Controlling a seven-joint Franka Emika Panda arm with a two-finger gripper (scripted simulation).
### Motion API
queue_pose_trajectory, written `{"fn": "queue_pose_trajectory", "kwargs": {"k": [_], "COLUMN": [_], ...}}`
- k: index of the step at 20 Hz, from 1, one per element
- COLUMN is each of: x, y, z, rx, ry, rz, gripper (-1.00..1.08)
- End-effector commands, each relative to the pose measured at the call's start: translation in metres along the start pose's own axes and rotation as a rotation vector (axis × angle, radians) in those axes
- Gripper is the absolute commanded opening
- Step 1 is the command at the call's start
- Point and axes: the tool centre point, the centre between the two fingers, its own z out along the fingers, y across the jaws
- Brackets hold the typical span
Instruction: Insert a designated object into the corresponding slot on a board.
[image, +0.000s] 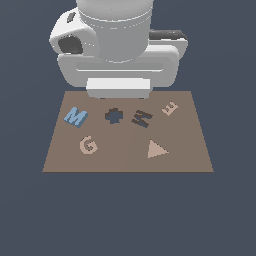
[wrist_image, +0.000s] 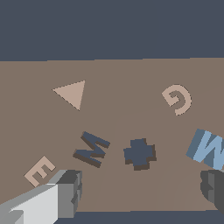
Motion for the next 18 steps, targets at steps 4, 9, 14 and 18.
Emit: {"fn": "queue_pose_trajectory", "kwargs": {"k": [4,9,14,18], "x": [0.0,0.001,-0.003,-0.011], "y": [0.004,0.03,0.08,0.122], "z": [0.003,0.023,0.06,0.092], "rx": [0.0,-0.002,-0.006,-0.007], "ry": [0.0,0.001,0.002,0.004], "rz": [0.011,0.077,0.203,0.312], "gripper": [1.0,1.0,1.0,1.0]}}
